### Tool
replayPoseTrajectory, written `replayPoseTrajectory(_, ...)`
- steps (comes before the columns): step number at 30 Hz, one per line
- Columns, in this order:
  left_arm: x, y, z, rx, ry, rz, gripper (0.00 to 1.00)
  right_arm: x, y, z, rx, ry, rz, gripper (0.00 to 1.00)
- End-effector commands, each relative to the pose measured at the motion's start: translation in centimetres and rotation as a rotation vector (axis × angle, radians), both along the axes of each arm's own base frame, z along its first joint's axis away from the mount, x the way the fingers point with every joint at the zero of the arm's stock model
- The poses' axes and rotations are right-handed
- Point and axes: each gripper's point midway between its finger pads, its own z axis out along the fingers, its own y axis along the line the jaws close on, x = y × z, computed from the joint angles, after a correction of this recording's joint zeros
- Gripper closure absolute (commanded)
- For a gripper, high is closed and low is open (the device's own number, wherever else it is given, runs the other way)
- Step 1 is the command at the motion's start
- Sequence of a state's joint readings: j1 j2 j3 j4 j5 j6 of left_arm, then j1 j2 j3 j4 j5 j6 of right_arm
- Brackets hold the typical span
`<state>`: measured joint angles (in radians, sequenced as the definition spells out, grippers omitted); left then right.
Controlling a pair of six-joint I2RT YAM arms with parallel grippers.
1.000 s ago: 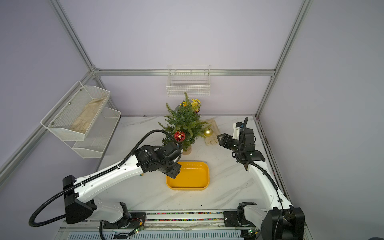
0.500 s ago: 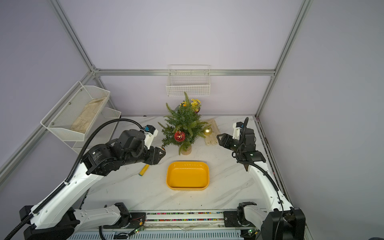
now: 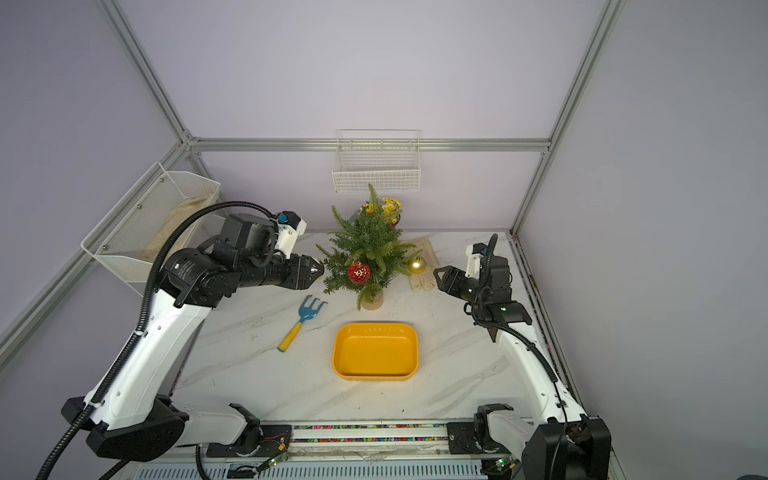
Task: Decorate the small christmas tree with ornaments
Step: Hang an ornament on the christmas tree.
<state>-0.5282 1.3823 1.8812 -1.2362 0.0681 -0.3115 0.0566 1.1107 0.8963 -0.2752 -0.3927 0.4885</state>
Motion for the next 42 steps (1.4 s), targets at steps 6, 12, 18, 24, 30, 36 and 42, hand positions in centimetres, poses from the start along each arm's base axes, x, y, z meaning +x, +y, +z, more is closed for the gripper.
replayPoseTrajectory(6,2.2,-2.1,5.0,-0.120,-0.126,-0.085,0.44,0.6,-0.1,2.7,0.006,-0.074,0.000,0.32)
replayPoseTrajectory(12,3.7,-2.6,4.3,-0.133,-0.107,-0.094,0.44,0.7,-0.1,2.6,0.004,-0.070,-0.001,0.32)
replayPoseTrajectory(18,4.6,-2.1,3.1,-0.163,-0.072,-0.077,0.44,0.8,-0.2,2.6,0.001,-0.069,-0.003,0.32)
replayPoseTrajectory(24,5.0,-1.3,2.1,-0.197,-0.043,-0.064,0.45,0.9,-0.2,2.2,-0.003,-0.062,-0.005,0.32)
replayPoseTrajectory(30,5.0,-1.3,1.4,-0.227,-0.020,-0.075,0.45,0.9,-0.3,2.3,-0.005,-0.064,-0.009,0.32)
replayPoseTrajectory(36,4.6,-2.1,0.9,-0.254,0.009,-0.117,0.45,0.9,-0.2,2.0,-0.005,-0.057,-0.006,0.32)
replayPoseTrajectory(42,4.6,-1.9,0.1,-0.242,0.020,-0.106,0.45,0.9,-0.2,2.0,-0.006,-0.059,-0.003,0.32)
